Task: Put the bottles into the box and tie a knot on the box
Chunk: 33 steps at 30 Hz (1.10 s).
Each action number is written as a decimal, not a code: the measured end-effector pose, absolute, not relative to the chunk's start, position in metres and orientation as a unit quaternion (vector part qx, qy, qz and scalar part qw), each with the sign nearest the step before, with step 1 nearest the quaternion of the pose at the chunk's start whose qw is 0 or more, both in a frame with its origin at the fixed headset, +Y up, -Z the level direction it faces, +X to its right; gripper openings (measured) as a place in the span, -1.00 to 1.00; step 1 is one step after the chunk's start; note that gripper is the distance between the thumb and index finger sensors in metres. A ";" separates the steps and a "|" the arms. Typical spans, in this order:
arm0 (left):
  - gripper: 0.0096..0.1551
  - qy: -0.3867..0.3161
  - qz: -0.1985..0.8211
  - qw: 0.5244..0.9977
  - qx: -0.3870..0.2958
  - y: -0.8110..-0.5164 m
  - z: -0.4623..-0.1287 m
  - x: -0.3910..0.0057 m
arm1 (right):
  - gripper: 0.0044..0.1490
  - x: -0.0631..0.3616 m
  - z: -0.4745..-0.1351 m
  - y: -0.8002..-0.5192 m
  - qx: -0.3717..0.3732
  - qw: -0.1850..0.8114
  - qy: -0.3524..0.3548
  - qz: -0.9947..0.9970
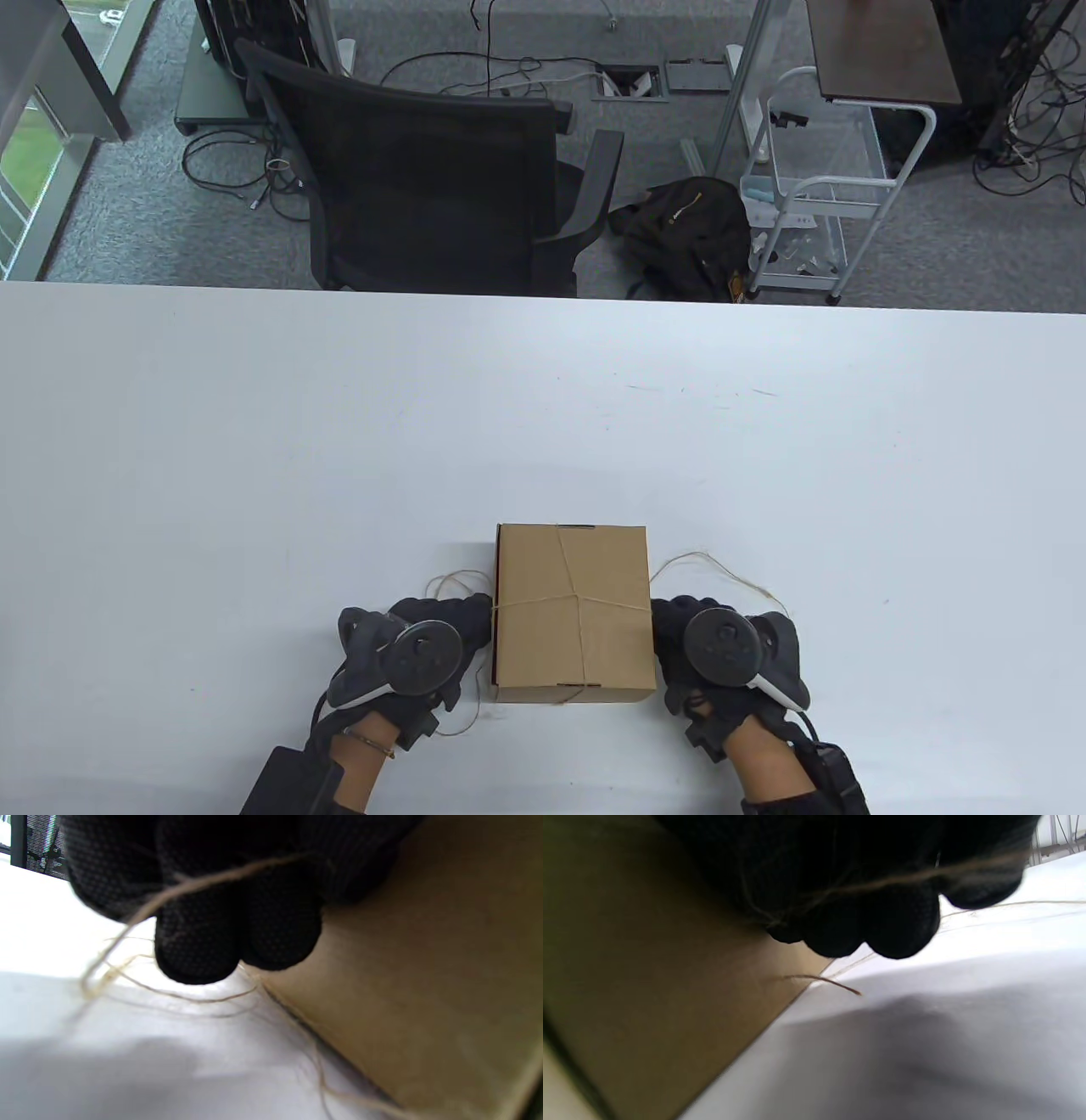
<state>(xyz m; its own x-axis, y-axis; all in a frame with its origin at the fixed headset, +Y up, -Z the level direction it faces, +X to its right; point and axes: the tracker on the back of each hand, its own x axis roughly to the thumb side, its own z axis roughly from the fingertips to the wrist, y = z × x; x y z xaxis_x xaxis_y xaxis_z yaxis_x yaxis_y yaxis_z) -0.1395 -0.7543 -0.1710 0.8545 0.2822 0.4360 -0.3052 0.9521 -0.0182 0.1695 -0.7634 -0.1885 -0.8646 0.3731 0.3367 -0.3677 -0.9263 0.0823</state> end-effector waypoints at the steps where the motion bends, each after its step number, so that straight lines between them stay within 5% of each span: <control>1: -0.47 -0.227 0.146 0.963 0.017 -0.755 -0.171 -0.138 | -0.51 0.167 -0.189 -0.766 0.176 0.185 0.015 0.967; 12: -0.44 -0.230 0.172 0.958 -0.029 -0.759 -0.176 -0.132 | -0.51 0.163 -0.193 -0.775 0.172 0.173 0.039 0.969; 18: -0.46 -0.134 0.361 0.923 0.018 -0.740 -0.186 -0.147 | -0.51 0.196 -0.197 -0.754 0.109 0.421 -0.003 0.901; 22: -0.45 -0.085 0.476 0.875 -0.026 -0.744 -0.195 -0.147 | -0.49 0.205 -0.201 -0.752 0.082 0.535 -0.026 0.841; 28: -0.43 -0.047 0.539 0.838 -0.065 -0.756 -0.199 -0.149 | -0.48 0.208 -0.207 -0.768 0.042 0.596 0.012 0.802; 33: -0.44 -0.043 0.572 0.815 -0.077 -0.752 -0.195 -0.153 | -0.48 0.205 -0.202 -0.751 0.036 0.534 -0.016 0.845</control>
<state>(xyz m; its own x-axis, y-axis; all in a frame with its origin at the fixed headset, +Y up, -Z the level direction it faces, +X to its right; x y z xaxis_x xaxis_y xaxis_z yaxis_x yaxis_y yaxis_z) -0.1531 -0.7519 -0.1955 0.3413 0.9398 -0.0190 -0.9266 0.3330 -0.1747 0.2049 -0.7509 -0.2018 -0.4277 0.9005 0.0785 -0.9029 -0.4298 0.0109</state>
